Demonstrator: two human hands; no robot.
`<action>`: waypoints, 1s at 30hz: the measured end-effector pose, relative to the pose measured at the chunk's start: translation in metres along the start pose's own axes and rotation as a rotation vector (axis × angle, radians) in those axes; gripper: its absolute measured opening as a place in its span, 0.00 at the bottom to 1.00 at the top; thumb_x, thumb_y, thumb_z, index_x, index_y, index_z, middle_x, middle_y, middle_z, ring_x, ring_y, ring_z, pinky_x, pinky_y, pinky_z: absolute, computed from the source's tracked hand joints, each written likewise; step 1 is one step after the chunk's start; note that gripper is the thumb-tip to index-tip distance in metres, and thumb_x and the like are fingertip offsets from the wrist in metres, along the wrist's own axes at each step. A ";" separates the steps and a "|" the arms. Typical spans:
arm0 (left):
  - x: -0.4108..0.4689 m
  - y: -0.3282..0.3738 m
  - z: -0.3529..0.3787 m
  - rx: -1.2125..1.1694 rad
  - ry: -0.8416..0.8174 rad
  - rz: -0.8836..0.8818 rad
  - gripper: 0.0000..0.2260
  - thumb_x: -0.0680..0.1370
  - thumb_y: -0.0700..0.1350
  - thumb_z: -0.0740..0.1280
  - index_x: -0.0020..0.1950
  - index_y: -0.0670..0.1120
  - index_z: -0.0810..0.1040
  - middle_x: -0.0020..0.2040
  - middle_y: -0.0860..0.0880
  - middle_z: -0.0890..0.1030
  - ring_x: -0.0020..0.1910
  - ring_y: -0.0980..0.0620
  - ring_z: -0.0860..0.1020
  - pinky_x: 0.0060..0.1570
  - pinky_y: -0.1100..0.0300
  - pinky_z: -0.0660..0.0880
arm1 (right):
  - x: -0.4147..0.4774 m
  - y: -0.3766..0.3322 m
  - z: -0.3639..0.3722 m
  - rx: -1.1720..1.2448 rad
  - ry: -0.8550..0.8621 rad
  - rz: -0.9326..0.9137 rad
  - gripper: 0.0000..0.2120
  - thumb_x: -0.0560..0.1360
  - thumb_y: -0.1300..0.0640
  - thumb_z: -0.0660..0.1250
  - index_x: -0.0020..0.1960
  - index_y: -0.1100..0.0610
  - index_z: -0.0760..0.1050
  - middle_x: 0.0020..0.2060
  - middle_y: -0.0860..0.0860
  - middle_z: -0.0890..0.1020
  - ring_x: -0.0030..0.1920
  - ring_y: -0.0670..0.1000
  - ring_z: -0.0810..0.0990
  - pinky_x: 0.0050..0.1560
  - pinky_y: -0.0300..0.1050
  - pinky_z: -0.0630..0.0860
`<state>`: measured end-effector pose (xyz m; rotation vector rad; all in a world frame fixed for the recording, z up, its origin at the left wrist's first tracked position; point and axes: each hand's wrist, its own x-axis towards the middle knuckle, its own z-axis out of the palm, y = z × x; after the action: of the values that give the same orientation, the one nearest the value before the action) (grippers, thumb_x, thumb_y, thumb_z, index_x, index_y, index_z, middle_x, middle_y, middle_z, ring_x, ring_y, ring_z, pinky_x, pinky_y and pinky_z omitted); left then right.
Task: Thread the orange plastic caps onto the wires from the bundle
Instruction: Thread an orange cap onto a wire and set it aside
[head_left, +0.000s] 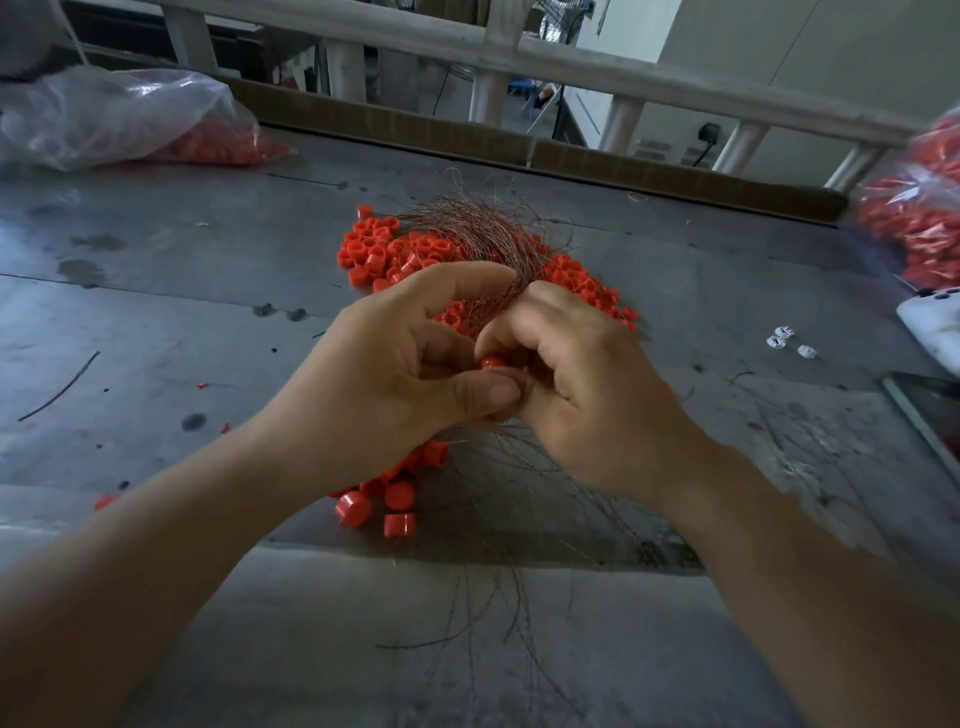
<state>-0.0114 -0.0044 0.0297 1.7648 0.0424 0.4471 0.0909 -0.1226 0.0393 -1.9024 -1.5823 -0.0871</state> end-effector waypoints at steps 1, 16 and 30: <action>-0.001 0.001 0.001 -0.046 0.007 0.000 0.25 0.60 0.50 0.70 0.56 0.57 0.71 0.37 0.48 0.84 0.34 0.53 0.83 0.34 0.65 0.78 | 0.000 -0.001 0.000 0.007 0.014 -0.004 0.06 0.68 0.66 0.63 0.43 0.61 0.76 0.38 0.43 0.69 0.38 0.41 0.70 0.38 0.31 0.68; 0.008 0.006 -0.015 -0.389 0.056 -0.062 0.20 0.61 0.46 0.71 0.51 0.45 0.77 0.35 0.46 0.83 0.32 0.51 0.82 0.30 0.64 0.78 | 0.001 0.000 -0.004 0.486 0.049 0.136 0.09 0.72 0.54 0.65 0.52 0.49 0.74 0.44 0.44 0.79 0.46 0.43 0.79 0.48 0.38 0.77; 0.012 0.008 -0.038 -0.348 0.181 -0.100 0.06 0.63 0.39 0.68 0.36 0.46 0.83 0.31 0.49 0.81 0.25 0.57 0.76 0.23 0.70 0.71 | 0.003 0.006 -0.014 0.309 0.101 0.147 0.12 0.74 0.63 0.66 0.40 0.45 0.74 0.31 0.40 0.77 0.29 0.36 0.75 0.30 0.26 0.69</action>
<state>-0.0146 0.0325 0.0467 1.3718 0.1704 0.5073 0.1018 -0.1279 0.0494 -1.7356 -1.3015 0.1163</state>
